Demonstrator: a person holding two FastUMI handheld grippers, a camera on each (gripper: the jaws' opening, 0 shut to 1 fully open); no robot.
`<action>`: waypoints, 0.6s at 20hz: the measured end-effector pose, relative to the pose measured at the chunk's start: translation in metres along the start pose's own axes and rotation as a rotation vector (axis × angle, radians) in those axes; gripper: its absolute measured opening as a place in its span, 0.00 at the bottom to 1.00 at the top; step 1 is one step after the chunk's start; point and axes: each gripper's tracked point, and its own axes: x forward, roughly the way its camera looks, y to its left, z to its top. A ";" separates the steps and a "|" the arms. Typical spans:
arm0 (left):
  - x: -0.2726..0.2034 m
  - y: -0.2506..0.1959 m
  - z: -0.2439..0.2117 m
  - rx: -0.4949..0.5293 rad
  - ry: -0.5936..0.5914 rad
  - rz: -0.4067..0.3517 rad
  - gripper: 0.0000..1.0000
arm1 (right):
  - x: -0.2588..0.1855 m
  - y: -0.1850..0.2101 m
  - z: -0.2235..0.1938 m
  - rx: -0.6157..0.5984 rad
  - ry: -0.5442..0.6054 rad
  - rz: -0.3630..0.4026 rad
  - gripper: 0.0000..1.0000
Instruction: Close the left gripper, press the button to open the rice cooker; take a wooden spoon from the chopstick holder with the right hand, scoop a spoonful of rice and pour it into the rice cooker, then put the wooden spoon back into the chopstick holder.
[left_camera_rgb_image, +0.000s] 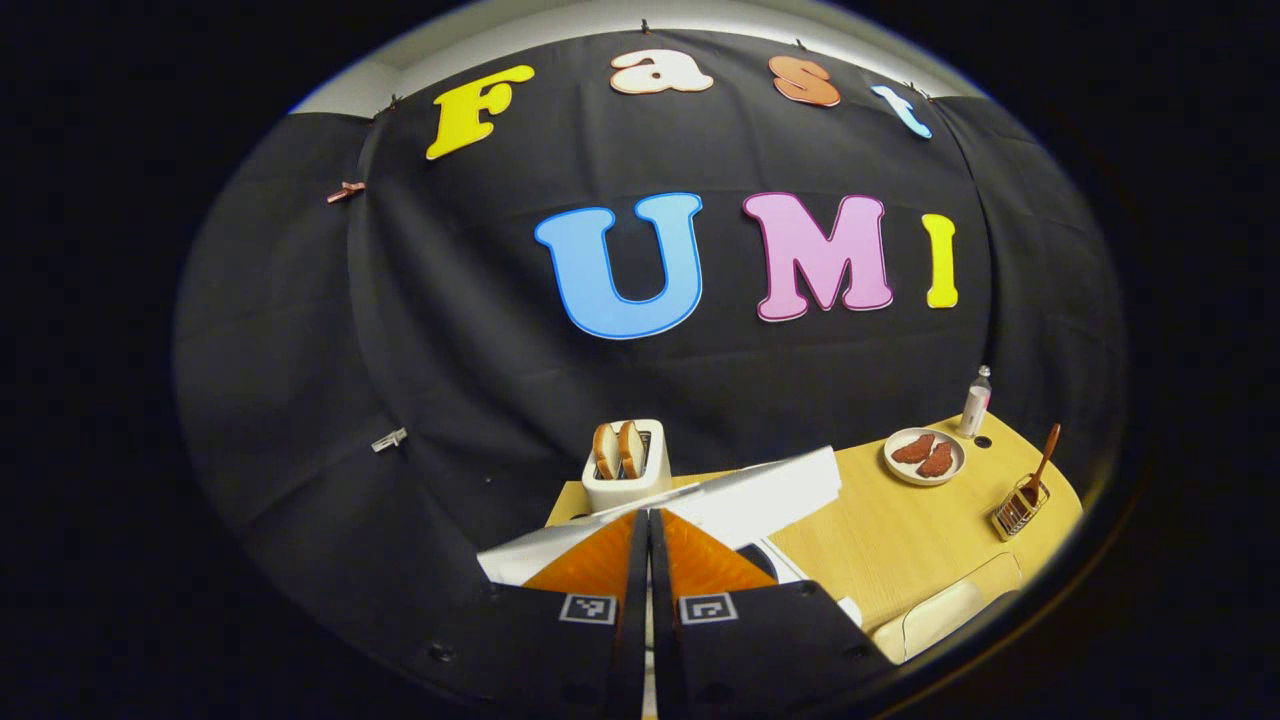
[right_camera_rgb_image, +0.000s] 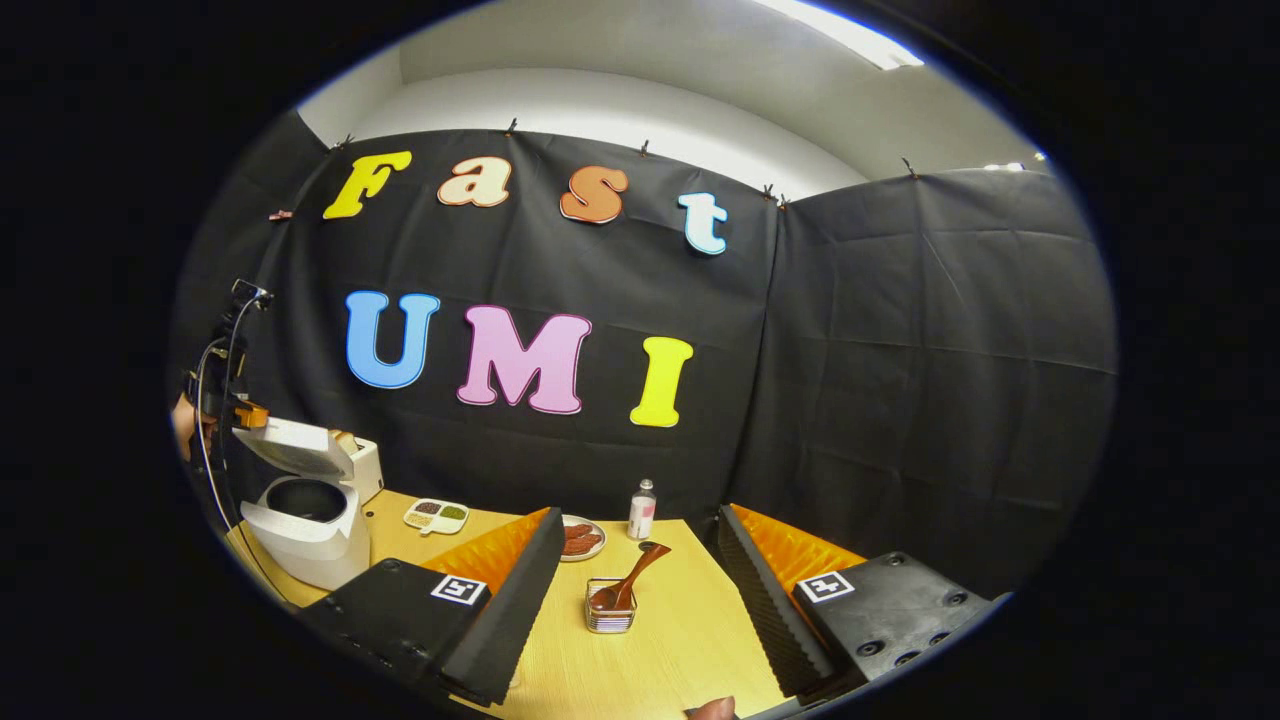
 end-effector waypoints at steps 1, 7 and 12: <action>-0.003 -0.002 -0.003 -0.010 0.000 -0.011 0.09 | 0.000 0.001 -0.001 0.002 0.001 0.004 0.97; -0.032 -0.013 -0.009 -0.083 -0.020 -0.031 0.97 | -0.003 -0.002 -0.011 0.013 0.023 0.019 0.97; -0.078 -0.043 -0.011 -0.190 -0.066 -0.049 0.97 | 0.009 -0.002 -0.032 0.018 0.058 0.077 0.97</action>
